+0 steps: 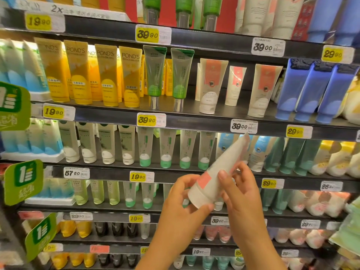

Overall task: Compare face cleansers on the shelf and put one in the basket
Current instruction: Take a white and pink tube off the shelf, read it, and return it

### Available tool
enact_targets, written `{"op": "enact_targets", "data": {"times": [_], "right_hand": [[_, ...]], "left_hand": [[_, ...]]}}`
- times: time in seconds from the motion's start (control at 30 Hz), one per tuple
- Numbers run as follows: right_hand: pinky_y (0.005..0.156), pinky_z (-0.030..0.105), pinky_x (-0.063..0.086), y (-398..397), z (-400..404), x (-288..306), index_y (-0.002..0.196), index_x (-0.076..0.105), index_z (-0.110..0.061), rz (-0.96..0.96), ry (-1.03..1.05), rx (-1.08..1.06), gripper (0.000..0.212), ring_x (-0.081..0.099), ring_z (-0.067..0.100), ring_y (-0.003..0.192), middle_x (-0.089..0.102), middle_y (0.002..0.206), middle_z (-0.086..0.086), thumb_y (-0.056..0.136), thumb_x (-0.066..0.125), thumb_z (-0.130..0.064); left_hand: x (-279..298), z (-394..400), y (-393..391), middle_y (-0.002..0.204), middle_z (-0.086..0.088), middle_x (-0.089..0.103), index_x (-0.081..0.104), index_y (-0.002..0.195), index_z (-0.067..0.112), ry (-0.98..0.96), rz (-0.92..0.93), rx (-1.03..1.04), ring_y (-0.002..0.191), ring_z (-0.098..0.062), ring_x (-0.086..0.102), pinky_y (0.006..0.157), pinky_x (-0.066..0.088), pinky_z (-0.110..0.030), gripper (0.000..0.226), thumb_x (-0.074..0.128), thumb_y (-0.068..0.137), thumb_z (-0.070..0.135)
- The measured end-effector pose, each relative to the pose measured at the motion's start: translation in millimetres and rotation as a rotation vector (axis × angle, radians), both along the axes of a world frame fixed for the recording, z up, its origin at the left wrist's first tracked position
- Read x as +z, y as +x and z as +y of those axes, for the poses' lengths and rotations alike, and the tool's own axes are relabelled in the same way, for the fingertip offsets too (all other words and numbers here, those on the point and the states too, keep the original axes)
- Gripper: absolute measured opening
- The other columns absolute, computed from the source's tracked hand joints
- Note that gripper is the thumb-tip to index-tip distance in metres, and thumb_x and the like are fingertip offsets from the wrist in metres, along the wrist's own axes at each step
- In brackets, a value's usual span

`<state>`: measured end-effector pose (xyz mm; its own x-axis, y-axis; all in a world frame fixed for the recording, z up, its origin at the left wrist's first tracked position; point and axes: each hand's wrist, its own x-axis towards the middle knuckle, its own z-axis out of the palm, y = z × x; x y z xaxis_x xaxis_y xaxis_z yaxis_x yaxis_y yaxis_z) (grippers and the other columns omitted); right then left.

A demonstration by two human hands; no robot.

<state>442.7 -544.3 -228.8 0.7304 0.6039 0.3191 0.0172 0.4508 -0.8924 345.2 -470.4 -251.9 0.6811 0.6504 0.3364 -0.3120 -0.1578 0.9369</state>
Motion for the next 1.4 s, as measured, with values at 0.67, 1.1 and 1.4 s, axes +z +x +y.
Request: {"op": "enact_targets", "data": {"times": [0.67, 1.1, 1.4], "right_hand": [[0.071, 0.029, 0.058, -40.5, 25.8, 23.4, 0.105, 0.059, -0.014, 0.034, 0.038, 0.073, 0.042, 0.069, 0.013, 0.088, 0.072, 0.087, -0.004, 0.065, 0.065, -0.024], [0.064, 0.027, 0.058, -30.5, 34.3, 37.5, 0.098, 0.057, -0.01, 0.099, 0.007, -0.151, 0.034, 0.07, 0.019, 0.082, 0.07, 0.099, 0.011, 0.071, 0.065, -0.028], [0.062, 0.021, 0.054, 25.0, 58.0, 62.9, 0.116, 0.047, -0.022, -0.12, -0.118, -0.228, 0.043, 0.068, 0.006, 0.083, 0.064, 0.106, -0.001, 0.079, 0.069, -0.018]], "left_hand": [[18.3, 45.6, -50.9, 0.099, -0.019, 0.07, 0.064, 0.097, 0.002, -0.639, -0.164, -0.44, 0.083, -0.028, 0.069, 0.068, 0.06, -0.041, 0.036, 0.075, 0.064, 0.009], [35.9, 60.7, -25.3, 0.094, -0.017, 0.071, 0.057, 0.093, 0.003, -0.509, -0.07, -0.481, 0.082, -0.026, 0.069, 0.067, 0.057, -0.032, 0.034, 0.075, 0.068, 0.016], [66.0, 83.6, 49.6, 0.101, -0.006, 0.069, 0.064, 0.095, 0.018, -0.139, 0.017, -0.295, 0.096, -0.024, 0.068, 0.081, 0.055, -0.035, 0.04, 0.082, 0.059, 0.023]]}}
